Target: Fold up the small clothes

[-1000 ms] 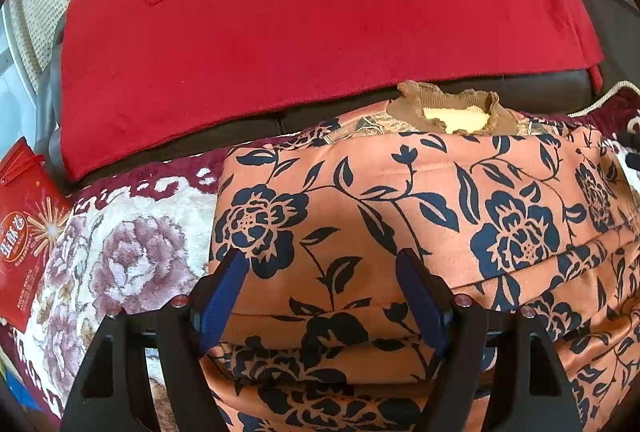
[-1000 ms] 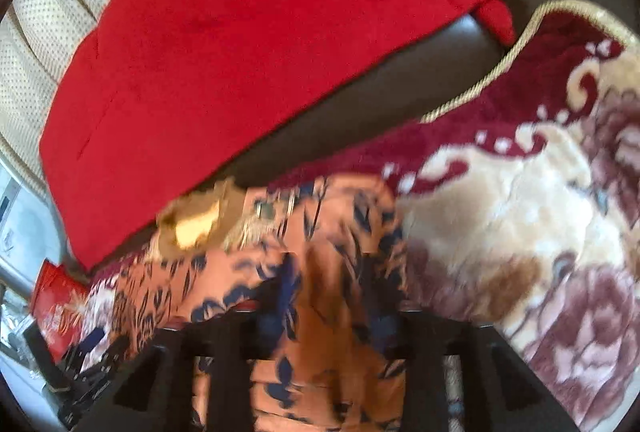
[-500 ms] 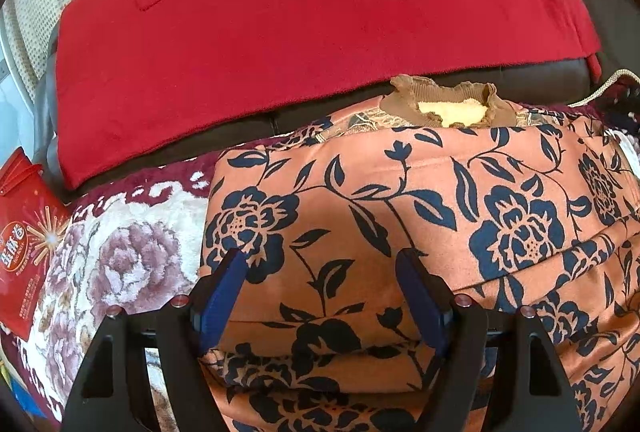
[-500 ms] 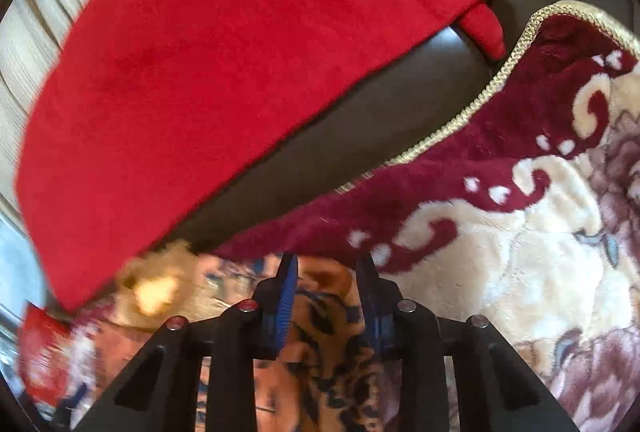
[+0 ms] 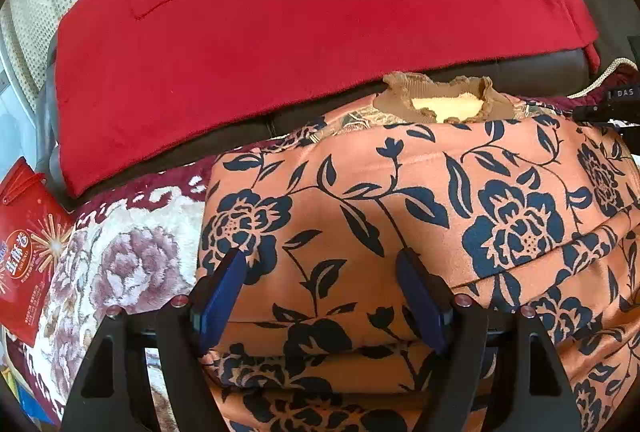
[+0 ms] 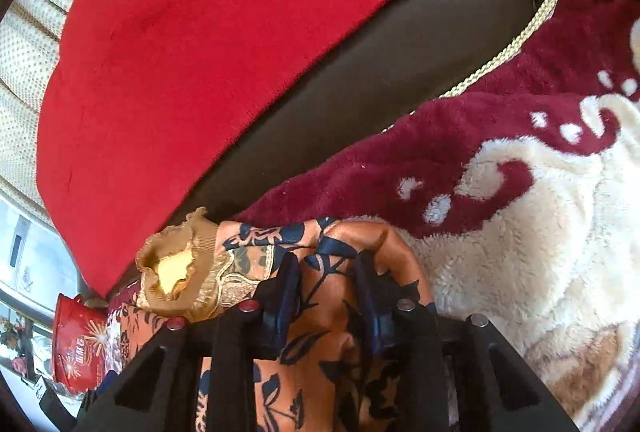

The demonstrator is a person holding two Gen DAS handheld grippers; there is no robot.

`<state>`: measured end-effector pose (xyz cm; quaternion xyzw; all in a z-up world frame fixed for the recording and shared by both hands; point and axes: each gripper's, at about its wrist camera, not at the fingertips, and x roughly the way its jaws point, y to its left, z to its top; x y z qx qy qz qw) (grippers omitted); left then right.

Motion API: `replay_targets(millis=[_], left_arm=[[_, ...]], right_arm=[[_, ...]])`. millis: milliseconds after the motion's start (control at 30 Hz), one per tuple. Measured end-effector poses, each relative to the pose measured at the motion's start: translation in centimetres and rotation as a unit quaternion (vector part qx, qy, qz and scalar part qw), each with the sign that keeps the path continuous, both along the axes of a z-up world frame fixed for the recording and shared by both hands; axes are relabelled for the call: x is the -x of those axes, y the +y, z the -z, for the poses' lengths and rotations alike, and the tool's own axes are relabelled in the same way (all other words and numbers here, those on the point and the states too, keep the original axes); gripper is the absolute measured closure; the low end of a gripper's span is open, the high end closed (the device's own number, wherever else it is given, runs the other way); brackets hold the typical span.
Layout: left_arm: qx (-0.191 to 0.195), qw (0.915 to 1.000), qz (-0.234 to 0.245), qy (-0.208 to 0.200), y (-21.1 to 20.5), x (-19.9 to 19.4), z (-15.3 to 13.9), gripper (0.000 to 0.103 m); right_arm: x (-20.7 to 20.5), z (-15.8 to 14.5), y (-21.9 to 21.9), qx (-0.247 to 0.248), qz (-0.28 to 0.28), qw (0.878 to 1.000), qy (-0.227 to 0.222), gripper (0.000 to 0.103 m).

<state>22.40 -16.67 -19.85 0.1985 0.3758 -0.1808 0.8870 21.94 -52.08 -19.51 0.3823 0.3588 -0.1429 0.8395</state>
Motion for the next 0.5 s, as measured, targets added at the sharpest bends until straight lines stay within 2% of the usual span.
replay_targets(millis=[133,233,400,500], left_arm=[[0.017,0.9995,-0.015,-0.022,1.3,-0.1,-1.6,0.025],[0.004,0.9989,-0.040,-0.026,2.3,-1.0,-1.7,0.025],[-0.018,0.9957,-0.090,-0.008,4.8,-3.1,-0.8,0.025],[-0.003,0.9920,-0.122,0.033,6.7,-4.7,0.3,0.025]], right_arm=[[1.7,-2.5,0.6,0.000,-0.003,1.000,-0.025,0.069],[3.6,-5.0,2.8,0.015,-0.033,0.999,-0.036,0.069],[5.6,-6.3,7.0,0.045,-0.088,0.995,-0.018,0.069],[6.0,-5.5,8.8,0.040,-0.115,0.993,-0.002,0.069]])
